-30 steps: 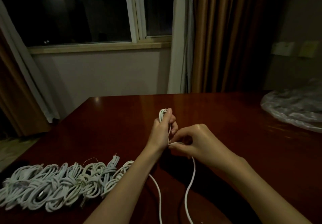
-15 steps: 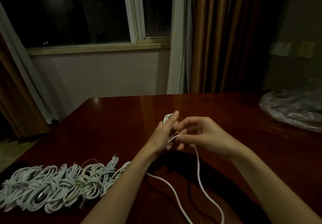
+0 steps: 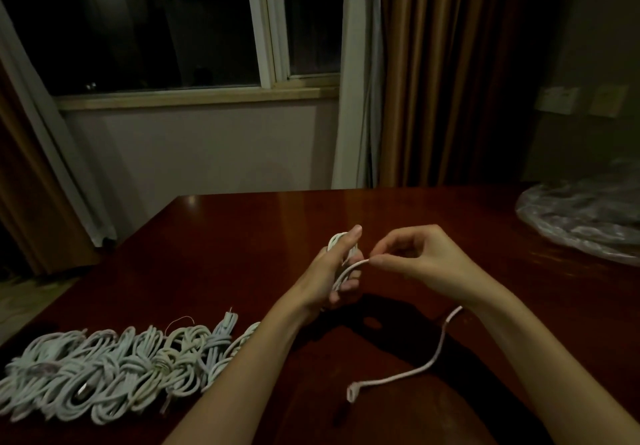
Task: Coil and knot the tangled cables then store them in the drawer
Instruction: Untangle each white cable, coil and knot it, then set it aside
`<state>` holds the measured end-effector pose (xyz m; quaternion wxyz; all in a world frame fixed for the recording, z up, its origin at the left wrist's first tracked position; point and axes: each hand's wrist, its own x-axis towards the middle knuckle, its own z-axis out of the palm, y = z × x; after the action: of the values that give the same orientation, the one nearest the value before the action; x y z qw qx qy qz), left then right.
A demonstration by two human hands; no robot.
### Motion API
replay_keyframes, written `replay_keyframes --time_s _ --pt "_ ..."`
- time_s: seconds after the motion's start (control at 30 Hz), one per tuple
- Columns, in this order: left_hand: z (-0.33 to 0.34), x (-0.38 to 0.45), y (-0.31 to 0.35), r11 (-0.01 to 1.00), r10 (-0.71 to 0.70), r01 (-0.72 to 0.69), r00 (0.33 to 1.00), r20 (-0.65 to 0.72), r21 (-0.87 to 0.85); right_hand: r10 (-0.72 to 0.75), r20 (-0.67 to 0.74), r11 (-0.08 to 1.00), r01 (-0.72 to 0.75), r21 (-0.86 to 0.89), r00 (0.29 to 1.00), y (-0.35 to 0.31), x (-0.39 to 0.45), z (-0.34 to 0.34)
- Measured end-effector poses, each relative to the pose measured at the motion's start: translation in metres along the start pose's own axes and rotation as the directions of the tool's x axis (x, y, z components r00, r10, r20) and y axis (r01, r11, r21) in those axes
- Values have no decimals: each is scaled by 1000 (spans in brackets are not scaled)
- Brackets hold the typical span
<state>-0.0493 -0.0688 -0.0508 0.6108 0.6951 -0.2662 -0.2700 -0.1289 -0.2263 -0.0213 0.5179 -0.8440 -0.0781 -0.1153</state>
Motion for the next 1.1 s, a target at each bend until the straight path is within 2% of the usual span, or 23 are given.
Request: replay_keyframes --time_s 0.1,0.2,0.3,0.47,0.53,0.6,0.67,0.83,0.93,1.1 --pt "3 0 -2 1000 -4 5 998 57 -20 -76 -54 997 77 19 996 0 0 2" --pt "11 -1 -2 993 -26 44 986 166 -110 -149 -198 988 154 12 969 2 1 11" --pt "16 -3 -1 979 -28 87 953 301 -187 -115 -295 989 138 60 949 6 3 16" --pt "11 -2 -2 939 -60 200 896 439 -280 -48 -301 993 77 86 952 9 6 20" --pt "9 -2 -1 934 -39 194 890 454 -299 -9 -266 988 50 149 964 8 6 16" --pt "8 -2 1 944 -8 144 909 417 -297 22 -235 981 24 191 972 9 5 12" --pt "9 0 0 949 20 84 946 324 -303 31 -229 986 7 165 973 10 5 9" --pt "10 6 -5 970 46 -34 998 42 -243 2 -350 999 -19 -45 937 17 8 13" --pt "10 6 -6 973 66 -67 998 -10 -221 -24 -353 997 -2 -73 935 18 7 14" --pt "13 12 -7 936 100 -118 992 -71 -333 -35 -295 998 47 34 955 15 5 24"
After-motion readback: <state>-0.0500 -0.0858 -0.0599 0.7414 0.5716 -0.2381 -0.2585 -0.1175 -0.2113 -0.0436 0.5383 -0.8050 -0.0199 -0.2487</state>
